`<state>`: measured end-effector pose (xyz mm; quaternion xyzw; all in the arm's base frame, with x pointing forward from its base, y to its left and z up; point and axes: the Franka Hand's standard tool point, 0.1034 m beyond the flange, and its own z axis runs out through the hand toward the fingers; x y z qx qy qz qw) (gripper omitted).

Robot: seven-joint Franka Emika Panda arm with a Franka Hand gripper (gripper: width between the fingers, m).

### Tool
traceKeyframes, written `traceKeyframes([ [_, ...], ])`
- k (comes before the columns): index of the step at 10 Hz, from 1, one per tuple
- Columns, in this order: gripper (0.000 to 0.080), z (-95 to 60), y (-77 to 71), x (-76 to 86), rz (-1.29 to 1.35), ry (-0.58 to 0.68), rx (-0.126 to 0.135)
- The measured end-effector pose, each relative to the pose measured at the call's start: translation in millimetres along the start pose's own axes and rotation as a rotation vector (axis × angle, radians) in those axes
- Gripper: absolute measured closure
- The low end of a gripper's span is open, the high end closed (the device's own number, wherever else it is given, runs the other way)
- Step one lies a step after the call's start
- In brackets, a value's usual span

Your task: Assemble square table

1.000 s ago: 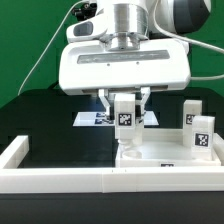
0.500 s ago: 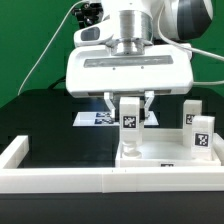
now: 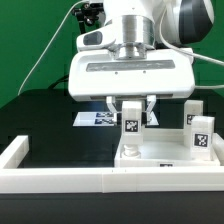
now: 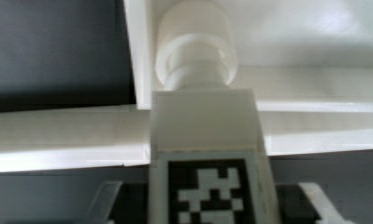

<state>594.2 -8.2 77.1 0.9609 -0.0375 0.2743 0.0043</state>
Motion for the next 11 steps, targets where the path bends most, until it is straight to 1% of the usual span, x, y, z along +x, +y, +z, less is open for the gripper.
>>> traceKeyframes([
  [2, 0.0512, 5.1, -0.2, -6.9, -0.001, -0.008, -0.002],
  [5, 0.0512, 5.2, -0.4, -6.9, -0.003, 0.002, -0.007],
  [7, 0.0512, 4.3, -1.2, -9.5, -0.007, 0.017, -0.015],
  [9, 0.0512, 4.9, -2.0, -15.1, -0.005, 0.006, -0.013],
  [11, 0.0512, 6.0, 0.4, -15.7, -0.018, -0.013, -0.001],
])
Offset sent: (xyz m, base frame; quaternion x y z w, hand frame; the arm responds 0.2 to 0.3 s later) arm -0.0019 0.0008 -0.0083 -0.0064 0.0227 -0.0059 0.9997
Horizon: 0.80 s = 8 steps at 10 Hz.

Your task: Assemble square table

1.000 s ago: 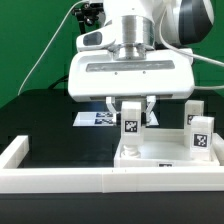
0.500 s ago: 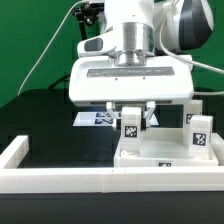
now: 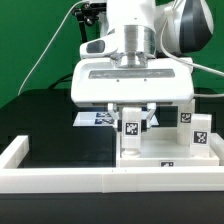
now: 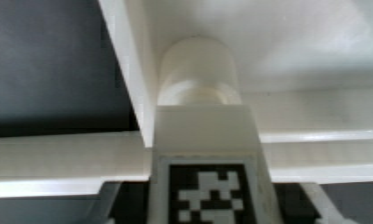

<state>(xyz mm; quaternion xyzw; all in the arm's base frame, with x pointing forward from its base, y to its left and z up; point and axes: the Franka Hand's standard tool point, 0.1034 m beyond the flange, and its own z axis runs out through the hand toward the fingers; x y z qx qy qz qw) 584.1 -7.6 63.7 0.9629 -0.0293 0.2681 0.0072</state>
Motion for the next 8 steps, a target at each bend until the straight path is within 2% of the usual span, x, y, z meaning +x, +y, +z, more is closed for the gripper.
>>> traceKeyframes([
  [6, 0.0497, 1.0, -0.8, -0.9, 0.002, -0.016, 0.008],
  [7, 0.0297, 0.9, -0.5, -1.1, 0.002, -0.019, 0.009],
  [8, 0.0186, -0.4, 0.5, -0.6, 0.005, -0.03, 0.013],
])
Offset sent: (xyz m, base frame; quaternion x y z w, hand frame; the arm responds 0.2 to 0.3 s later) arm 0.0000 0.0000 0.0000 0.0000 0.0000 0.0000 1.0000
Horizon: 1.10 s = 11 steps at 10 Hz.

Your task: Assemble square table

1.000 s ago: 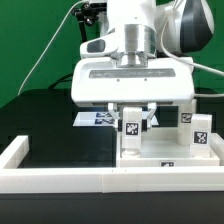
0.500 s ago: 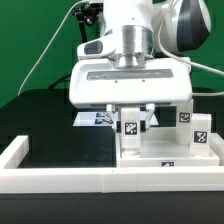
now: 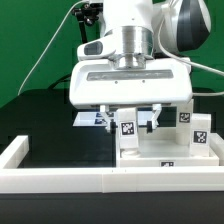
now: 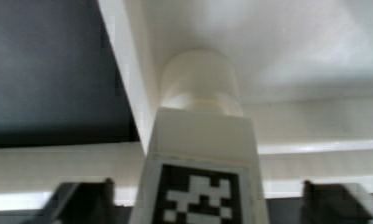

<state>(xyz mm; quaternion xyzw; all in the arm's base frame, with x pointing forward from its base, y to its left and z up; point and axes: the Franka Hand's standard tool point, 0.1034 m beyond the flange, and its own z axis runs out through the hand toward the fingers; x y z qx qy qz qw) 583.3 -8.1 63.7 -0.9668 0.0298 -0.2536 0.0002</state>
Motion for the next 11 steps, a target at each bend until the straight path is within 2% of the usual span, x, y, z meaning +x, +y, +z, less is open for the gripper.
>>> traceKeyframes([
  [3, 0.0152, -4.0, 2.4, 2.0, 0.002, 0.004, -0.002],
  [8, 0.015, -3.1, 3.2, 1.2, 0.004, -0.002, -0.001],
  [10, 0.015, -2.6, 4.9, 5.8, 0.015, -0.038, 0.018],
  [11, 0.015, -2.6, 8.1, 7.0, 0.019, -0.037, 0.015],
])
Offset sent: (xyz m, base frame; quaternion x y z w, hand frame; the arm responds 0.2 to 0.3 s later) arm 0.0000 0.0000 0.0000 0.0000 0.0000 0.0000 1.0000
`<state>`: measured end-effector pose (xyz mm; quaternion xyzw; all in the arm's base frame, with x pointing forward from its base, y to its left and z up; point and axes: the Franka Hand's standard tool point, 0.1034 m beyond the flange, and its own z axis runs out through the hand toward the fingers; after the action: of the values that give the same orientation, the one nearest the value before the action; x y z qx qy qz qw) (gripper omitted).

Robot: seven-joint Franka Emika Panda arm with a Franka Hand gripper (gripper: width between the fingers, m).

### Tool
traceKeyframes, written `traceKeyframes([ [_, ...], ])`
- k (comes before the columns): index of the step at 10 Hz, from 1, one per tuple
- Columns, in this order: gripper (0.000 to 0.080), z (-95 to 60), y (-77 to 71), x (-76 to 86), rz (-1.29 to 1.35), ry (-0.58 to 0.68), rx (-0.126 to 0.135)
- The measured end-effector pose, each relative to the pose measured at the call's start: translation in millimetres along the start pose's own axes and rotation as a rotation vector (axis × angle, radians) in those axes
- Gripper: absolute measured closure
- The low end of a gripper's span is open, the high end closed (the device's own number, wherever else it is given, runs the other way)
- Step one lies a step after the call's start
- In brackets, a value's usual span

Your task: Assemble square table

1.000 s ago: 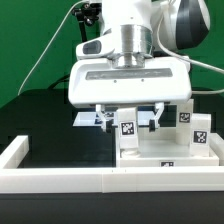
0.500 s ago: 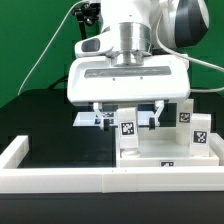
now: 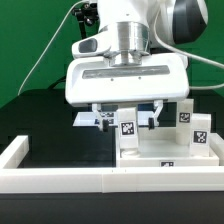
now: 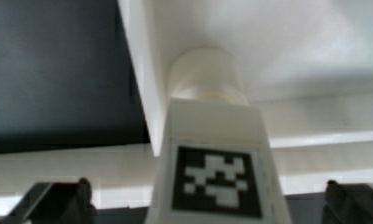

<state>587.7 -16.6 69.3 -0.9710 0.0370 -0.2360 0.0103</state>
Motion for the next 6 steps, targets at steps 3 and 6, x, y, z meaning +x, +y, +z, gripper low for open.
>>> traceKeyframes([
  [3, 0.015, -0.5, -11.5, 0.4, 0.034, -0.215, 0.099],
  [6, 0.015, -0.7, -10.4, 2.9, 0.04, -0.271, 0.118],
])
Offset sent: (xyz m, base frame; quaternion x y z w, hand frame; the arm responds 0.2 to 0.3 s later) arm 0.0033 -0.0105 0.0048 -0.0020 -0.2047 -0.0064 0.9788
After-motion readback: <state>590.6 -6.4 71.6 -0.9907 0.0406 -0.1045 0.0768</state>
